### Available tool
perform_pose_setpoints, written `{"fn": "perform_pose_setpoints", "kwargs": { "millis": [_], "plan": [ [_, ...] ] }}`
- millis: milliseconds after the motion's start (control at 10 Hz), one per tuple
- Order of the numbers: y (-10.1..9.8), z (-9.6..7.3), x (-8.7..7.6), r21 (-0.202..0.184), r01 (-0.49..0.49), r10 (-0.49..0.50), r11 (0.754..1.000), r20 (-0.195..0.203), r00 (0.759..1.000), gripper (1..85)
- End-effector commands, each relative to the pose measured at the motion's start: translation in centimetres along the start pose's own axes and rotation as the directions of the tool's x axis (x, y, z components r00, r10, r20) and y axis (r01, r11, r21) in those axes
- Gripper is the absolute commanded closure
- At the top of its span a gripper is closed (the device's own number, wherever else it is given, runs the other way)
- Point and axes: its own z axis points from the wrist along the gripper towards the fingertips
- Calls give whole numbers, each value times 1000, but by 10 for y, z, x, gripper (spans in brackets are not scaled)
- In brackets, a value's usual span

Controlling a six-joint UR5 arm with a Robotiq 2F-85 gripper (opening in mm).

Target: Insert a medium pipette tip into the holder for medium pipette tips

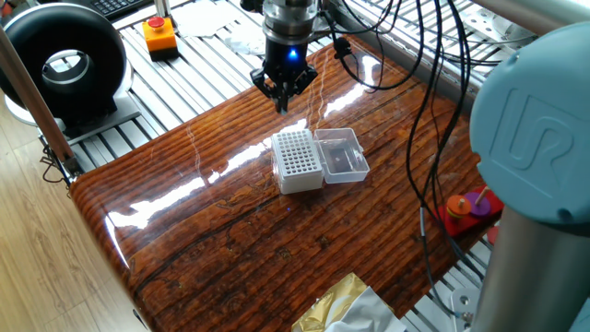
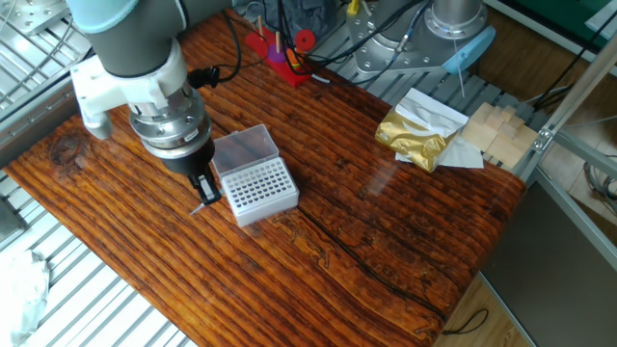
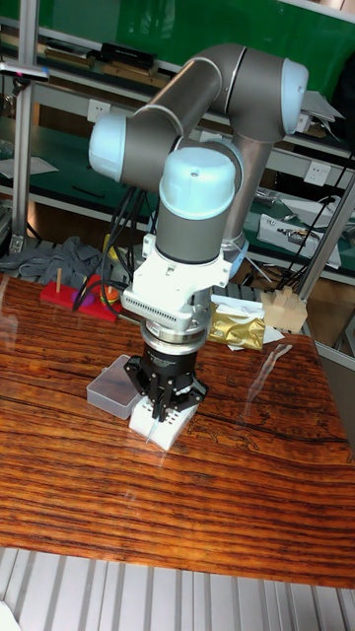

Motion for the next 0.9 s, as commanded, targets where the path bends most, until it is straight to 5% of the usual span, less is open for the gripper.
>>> {"fn": "perform_pose_setpoints", "kwargs": {
  "millis": [0,200,500,800],
  "plan": [
    [3,-5,7,-23,20,-21,1000,-39,999,847],
    [3,-4,9,-22,42,-43,999,-49,998,847],
    [12,-8,36,-48,44,-51,998,-153,987,847],
    [3,-10,50,-26,103,-106,994,-204,973,847]
  ]
}}
